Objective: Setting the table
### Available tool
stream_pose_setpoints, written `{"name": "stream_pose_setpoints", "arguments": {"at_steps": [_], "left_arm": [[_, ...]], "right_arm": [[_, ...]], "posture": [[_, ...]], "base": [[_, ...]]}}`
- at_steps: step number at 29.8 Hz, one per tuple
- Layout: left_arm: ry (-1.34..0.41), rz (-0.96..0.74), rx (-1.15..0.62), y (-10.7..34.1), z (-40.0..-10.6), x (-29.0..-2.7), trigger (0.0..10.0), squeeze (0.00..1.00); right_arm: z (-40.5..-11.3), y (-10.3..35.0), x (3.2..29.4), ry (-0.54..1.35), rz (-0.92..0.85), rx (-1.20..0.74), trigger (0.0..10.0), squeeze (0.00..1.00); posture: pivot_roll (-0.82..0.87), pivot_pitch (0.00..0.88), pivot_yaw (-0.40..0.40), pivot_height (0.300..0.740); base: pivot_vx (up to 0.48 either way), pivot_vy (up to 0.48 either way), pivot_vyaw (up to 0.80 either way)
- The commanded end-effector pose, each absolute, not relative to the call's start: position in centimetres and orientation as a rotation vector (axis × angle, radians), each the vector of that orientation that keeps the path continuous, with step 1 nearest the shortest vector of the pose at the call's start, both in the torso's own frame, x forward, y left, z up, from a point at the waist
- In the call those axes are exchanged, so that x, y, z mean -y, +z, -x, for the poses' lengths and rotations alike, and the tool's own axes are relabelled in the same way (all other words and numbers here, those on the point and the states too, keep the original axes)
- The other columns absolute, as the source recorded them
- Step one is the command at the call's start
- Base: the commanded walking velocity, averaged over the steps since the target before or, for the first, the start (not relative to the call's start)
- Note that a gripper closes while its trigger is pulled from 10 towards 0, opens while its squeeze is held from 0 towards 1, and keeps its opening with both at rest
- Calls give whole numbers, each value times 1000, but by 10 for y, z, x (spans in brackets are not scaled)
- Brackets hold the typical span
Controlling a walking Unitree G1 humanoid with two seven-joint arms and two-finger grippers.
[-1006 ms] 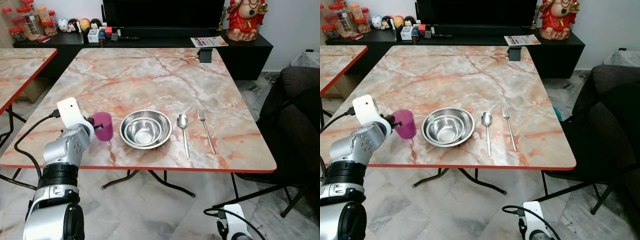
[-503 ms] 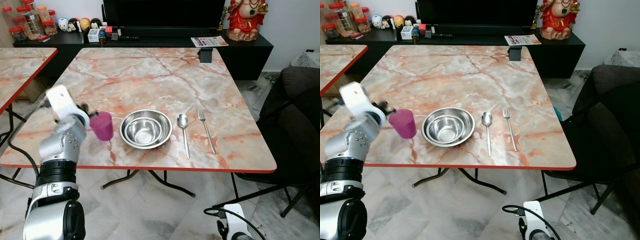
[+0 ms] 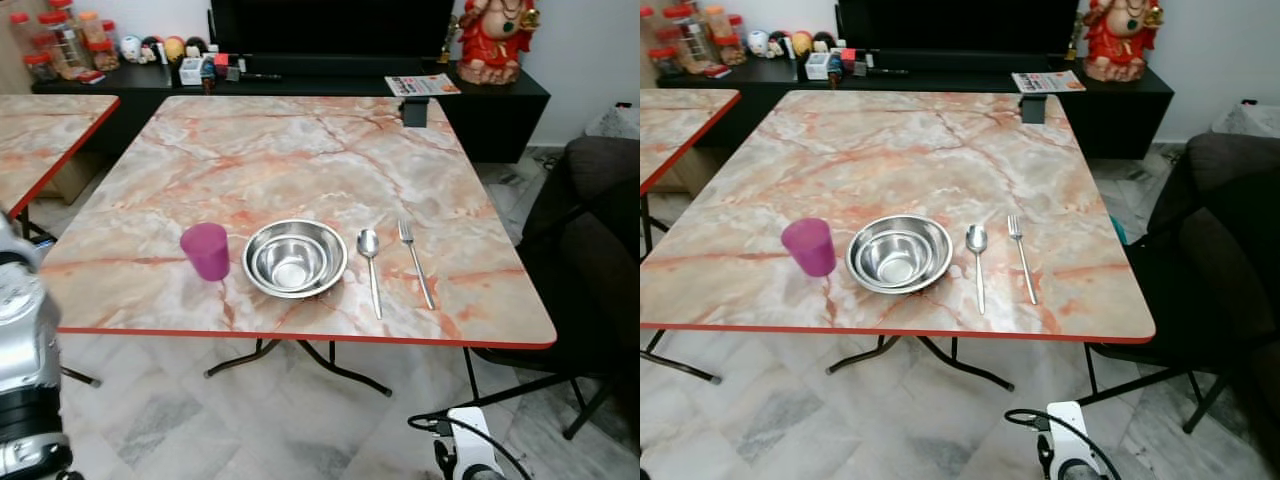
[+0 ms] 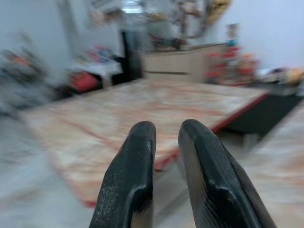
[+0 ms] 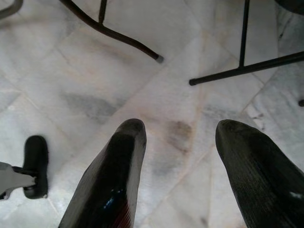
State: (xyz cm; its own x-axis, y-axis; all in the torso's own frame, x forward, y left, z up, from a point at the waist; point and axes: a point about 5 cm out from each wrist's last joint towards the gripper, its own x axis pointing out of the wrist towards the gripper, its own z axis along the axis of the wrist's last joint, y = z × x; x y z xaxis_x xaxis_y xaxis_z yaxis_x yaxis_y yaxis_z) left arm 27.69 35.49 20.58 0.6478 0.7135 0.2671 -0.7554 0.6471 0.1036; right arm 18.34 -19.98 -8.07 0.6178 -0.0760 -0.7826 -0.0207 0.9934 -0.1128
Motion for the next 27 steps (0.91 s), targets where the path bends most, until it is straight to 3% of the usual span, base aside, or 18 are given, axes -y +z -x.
{"name": "stream_pose_setpoints", "arguments": {"at_steps": [1, 4, 11, 13, 17, 27], "left_arm": [[921, -300, 142, 189, -265, -369, 10000, 0], [964, -429, -36, 146, -247, -382, 10000, 0], [968, -514, -206, 106, -232, -386, 10000, 0], [930, -510, -389, 64, -216, -382, 10000, 0], [797, -331, -516, 13, -200, -357, 10000, 0], [434, -196, -736, -44, -189, -292, 10000, 0]], "right_arm": [[-181, -82, 200, -55, 96, -913, 10000, 0], [-179, -83, 198, -58, 87, -918, 10000, 0], [-178, -84, 197, -71, 78, -918, 10000, 0], [-177, -84, 198, -82, 75, -921, 10000, 0], [-176, -84, 199, -87, 80, -926, 10000, 0], [-176, -84, 201, -92, 83, -927, 10000, 0]], "posture": [[8, 0, 14, 732], [1, 0, 27, 732], [-4, 0, 33, 732], [-19, 0, 46, 732], [-24, 0, 48, 732], [-30, 0, 44, 732]], "base": [[0, 0, 0], [0, 0, 0], [0, 0, 0], [0, 0, 0], [0, 0, 0], [0, 0, 0]]}}
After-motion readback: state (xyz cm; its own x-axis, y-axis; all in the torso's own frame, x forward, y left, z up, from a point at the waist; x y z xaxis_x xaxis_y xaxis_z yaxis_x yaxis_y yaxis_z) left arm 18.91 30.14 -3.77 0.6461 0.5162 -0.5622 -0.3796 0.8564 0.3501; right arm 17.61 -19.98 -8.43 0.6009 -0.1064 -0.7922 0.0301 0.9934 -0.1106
